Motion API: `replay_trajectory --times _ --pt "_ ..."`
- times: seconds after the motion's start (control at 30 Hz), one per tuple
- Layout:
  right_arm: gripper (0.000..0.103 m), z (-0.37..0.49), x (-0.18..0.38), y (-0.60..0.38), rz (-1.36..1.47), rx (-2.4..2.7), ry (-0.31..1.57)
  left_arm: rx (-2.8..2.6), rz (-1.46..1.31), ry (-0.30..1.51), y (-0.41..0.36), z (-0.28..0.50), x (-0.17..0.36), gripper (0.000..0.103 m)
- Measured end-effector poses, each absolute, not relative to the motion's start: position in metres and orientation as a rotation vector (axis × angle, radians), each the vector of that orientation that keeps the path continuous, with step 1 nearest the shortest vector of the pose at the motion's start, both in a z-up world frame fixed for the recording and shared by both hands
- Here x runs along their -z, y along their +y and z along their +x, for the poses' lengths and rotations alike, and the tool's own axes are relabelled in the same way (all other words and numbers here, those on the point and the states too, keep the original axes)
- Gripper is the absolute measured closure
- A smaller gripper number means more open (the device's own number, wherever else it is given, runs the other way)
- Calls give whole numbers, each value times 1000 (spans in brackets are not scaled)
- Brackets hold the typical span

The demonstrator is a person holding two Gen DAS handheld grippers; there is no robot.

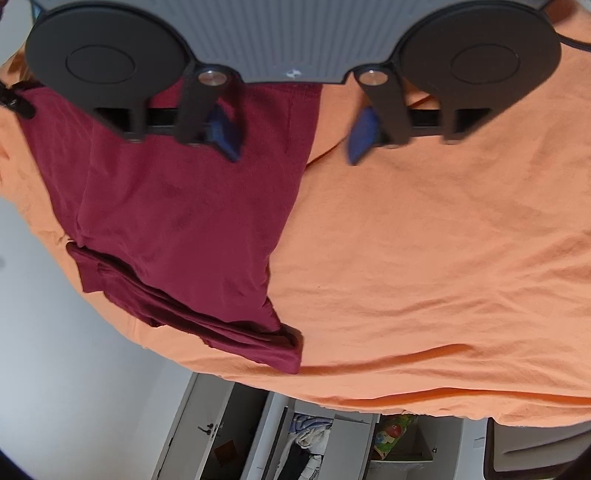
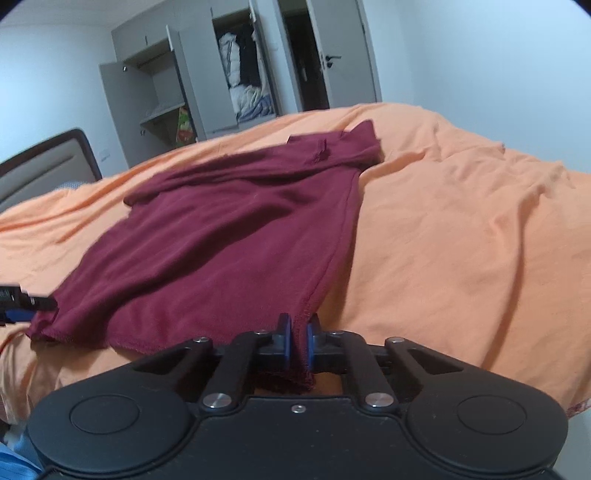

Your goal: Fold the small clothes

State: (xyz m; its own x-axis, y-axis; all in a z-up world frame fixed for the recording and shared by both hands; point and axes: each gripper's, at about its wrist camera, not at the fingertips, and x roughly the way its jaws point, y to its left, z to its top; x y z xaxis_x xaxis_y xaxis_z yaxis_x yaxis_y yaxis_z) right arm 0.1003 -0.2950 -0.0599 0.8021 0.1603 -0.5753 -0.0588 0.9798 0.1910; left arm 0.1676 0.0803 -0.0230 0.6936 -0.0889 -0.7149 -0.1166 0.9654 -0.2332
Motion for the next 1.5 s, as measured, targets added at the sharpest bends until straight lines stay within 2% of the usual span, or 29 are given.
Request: replay_trajectory --times 0.03,0.07,0.13,0.4,0.77,0.87,0.97,1.0,1.07,1.13,1.2,1.23,1.27,1.33,1.5 --pt "97 98 57 -297 162 -110 619 -5 -277 815 81 167 22 84" --pt "98 96 54 -299 158 -105 606 19 -306 830 82 168 23 92" --pt "98 91 46 -304 155 -88 580 13 -337 828 82 165 20 98" --pt "99 70 17 -331 140 -35 518 28 -291 782 63 142 -10 101" --pt "97 74 49 -328 124 -43 596 13 -319 817 67 144 14 99" --pt "92 72 51 -328 119 -47 599 15 -318 820 67 143 14 94" --pt "85 70 53 -329 118 -50 600 9 -327 817 67 138 15 78" --pt "81 68 53 -329 115 -50 595 9 -329 815 67 137 15 71" --pt "66 66 52 -329 98 -46 584 0 -322 807 66 134 14 60" --pt "46 64 49 -327 77 -56 561 -19 -301 791 65 132 11 26" --pt "34 62 46 -323 48 -86 537 -47 -270 757 62 129 6 14" --pt "26 61 45 -321 32 -105 529 -51 -251 743 60 128 3 12" --pt "22 60 44 -317 11 -129 520 -50 -233 735 59 127 1 10" --pt "13 58 43 -309 -39 -182 504 -54 -200 719 55 126 -3 0" --pt "6 56 46 -282 -187 -292 493 -43 -105 666 39 122 -8 1"
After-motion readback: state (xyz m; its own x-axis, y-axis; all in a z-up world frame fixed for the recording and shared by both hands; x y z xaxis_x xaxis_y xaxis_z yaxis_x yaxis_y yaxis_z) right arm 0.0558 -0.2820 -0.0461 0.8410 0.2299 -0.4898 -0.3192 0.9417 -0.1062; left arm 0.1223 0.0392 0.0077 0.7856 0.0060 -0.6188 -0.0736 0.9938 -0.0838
